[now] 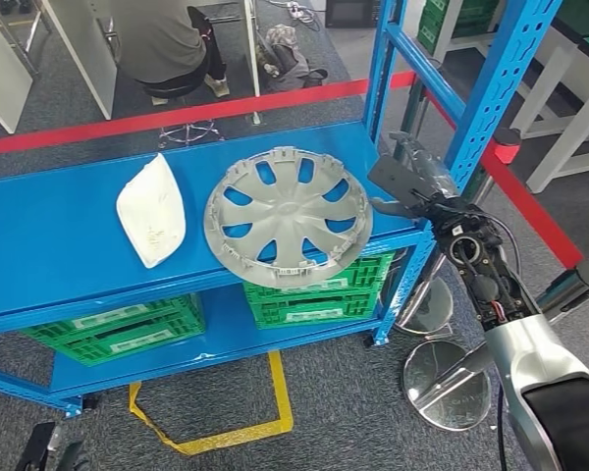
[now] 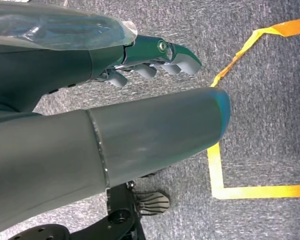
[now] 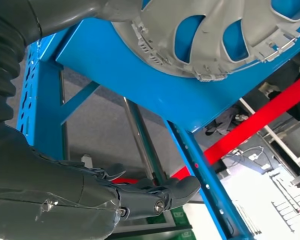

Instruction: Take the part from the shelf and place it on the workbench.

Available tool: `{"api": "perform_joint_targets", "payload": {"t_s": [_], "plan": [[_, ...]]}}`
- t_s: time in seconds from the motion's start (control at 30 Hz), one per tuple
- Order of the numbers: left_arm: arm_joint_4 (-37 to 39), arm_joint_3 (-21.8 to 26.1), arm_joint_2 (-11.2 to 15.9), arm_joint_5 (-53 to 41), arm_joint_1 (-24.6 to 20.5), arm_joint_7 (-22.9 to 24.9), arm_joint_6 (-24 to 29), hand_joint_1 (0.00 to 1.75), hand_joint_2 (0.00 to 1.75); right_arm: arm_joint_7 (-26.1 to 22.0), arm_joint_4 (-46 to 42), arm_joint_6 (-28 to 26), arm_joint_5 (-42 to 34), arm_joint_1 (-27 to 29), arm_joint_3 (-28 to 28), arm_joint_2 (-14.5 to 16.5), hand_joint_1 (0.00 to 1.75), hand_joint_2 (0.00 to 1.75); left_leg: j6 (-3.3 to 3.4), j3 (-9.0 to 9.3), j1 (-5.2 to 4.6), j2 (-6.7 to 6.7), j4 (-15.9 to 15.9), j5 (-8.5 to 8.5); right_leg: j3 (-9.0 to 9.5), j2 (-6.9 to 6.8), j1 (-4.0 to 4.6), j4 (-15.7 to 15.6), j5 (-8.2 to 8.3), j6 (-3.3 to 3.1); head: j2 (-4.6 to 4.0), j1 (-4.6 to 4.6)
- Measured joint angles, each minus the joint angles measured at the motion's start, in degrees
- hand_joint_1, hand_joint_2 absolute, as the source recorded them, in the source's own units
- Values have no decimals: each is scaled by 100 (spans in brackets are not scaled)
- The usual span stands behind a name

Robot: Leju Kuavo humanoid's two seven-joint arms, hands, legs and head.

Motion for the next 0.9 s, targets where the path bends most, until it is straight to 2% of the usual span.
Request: {"api": "perform_joint_targets", "payload": {"t_s": [0.23, 0.53, 0.67, 0.9], "plan": [[0, -26, 0, 39, 0, -4, 5, 0, 0, -183, 153, -153, 28, -202, 109, 4, 0, 175, -12, 0, -4, -2, 0, 2, 7, -6, -6, -6, 8, -5, 0, -2], [0, -40, -1, 49, -11, -4, 5, 0, 0, -167, 451, -85, 173, -402, 306, 78, 0, 175, -12, -2, -9, -4, 1, 2, 11, -9, -17, -15, 11, -1, 0, 4], [0, -92, -4, 60, -67, 9, 6, 0, 0, -221, 840, -91, 417, -627, 537, 248, 0, 175, -12, -2, -10, -4, 1, 2, 10, -9, -15, -15, 11, -1, 0, 2], [0, -195, -53, 99, -193, 86, 66, 0, 0, -508, 1837, -424, 915, -1039, 1045, 708, 0, 175, -15, -1, -7, -4, 1, 5, 11, -9, -6, -13, 12, -2, 0, -4]]}}
